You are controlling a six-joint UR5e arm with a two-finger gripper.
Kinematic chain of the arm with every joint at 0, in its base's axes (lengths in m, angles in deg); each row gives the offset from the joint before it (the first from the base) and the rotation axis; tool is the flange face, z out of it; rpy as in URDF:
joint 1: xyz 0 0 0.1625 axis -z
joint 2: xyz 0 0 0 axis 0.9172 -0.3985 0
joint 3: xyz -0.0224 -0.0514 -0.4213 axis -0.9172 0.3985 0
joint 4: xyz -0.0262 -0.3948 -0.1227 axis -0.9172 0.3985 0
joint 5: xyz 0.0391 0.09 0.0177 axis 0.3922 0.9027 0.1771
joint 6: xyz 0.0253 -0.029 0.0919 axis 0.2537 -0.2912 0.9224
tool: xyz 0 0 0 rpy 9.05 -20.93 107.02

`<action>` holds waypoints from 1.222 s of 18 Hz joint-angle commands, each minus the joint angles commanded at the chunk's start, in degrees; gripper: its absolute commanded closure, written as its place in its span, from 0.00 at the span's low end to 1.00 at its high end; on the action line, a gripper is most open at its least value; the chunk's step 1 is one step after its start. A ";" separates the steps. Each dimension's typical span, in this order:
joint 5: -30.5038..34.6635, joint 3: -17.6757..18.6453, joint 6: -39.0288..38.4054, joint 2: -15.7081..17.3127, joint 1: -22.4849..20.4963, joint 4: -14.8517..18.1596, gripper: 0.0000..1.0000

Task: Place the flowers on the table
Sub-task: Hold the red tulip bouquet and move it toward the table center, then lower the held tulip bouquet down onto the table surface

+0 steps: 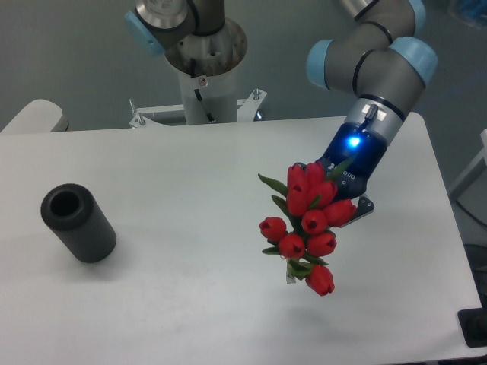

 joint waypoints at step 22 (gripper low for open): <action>20.38 8.43 6.06 8.00 1.57 0.09 0.75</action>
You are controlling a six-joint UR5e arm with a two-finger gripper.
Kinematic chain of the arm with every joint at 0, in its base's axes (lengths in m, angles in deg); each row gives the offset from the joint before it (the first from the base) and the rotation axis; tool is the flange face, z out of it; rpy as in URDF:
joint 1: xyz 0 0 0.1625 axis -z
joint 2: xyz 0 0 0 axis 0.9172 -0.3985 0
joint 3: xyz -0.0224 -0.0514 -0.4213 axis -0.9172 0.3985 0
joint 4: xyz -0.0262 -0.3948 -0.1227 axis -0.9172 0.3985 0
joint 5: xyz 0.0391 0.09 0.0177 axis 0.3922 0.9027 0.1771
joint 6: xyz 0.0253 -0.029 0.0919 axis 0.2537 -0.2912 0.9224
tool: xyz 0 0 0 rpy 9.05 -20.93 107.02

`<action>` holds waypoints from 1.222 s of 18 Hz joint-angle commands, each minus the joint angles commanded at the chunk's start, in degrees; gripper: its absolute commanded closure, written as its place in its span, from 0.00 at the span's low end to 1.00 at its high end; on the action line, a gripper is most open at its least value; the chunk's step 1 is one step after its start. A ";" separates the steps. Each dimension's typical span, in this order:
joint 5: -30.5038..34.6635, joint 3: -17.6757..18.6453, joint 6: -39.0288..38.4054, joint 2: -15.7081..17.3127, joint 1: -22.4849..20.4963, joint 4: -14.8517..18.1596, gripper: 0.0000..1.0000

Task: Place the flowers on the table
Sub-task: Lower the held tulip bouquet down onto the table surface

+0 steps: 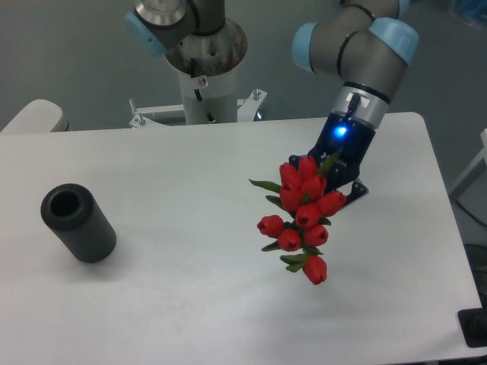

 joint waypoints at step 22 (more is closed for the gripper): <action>55.19 8.27 3.61 -0.60 24.52 0.00 0.75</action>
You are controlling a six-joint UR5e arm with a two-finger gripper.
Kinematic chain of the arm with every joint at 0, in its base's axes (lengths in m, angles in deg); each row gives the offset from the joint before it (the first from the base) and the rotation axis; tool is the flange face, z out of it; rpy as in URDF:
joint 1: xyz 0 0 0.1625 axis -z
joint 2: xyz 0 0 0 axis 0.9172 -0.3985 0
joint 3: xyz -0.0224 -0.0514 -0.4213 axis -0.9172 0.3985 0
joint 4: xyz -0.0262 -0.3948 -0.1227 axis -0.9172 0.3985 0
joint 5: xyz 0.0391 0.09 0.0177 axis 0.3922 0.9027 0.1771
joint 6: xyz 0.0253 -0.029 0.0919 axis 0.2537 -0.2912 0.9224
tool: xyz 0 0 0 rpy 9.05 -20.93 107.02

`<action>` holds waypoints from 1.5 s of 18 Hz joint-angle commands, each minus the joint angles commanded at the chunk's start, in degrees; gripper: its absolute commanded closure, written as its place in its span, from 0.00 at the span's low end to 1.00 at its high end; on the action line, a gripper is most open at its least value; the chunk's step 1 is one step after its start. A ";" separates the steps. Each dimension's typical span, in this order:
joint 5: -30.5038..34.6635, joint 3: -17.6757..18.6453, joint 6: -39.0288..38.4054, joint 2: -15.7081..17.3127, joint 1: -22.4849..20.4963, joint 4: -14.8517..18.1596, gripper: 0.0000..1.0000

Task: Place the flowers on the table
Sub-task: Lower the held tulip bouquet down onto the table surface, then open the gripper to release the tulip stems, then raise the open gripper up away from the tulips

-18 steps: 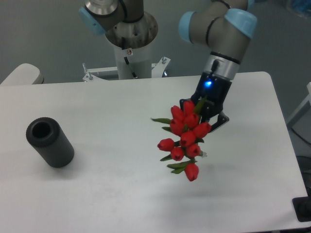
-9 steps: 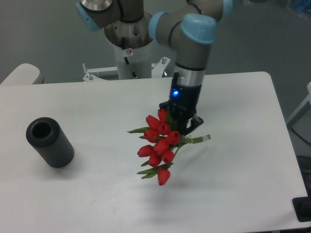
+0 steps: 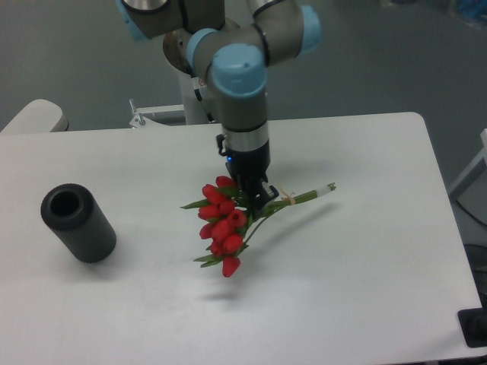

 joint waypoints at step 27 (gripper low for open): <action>-4.79 -20.11 -8.41 -7.83 -0.25 0.35 0.01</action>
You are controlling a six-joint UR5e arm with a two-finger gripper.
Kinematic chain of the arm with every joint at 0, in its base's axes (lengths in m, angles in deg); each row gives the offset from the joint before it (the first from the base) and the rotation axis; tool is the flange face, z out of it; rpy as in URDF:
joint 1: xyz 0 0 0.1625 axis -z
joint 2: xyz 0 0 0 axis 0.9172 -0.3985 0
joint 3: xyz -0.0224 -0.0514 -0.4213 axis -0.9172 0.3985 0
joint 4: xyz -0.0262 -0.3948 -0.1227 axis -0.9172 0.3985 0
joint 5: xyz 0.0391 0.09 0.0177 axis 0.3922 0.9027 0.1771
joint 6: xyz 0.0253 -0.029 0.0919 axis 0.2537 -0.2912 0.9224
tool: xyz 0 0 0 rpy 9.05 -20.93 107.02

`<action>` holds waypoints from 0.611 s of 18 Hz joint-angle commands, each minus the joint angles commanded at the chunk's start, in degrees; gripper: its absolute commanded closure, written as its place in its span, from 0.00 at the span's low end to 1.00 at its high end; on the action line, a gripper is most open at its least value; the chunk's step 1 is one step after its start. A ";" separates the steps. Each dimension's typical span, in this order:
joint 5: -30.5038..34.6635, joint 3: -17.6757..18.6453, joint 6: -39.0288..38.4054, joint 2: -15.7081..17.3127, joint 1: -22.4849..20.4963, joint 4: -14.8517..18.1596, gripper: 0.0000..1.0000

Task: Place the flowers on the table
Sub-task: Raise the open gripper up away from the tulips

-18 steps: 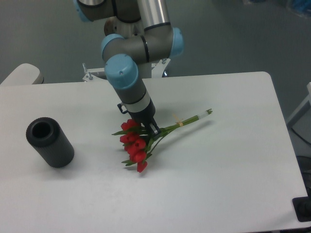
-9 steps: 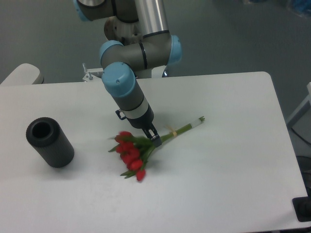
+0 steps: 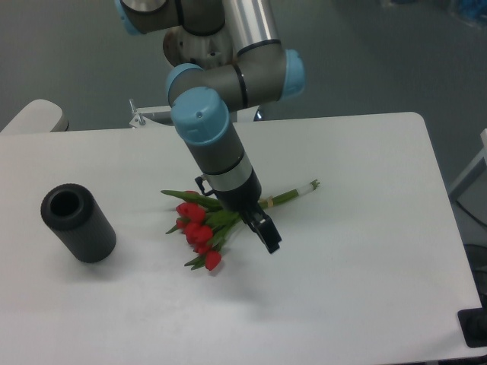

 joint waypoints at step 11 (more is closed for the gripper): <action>-12.67 -12.31 -10.48 -4.75 -1.06 2.19 0.01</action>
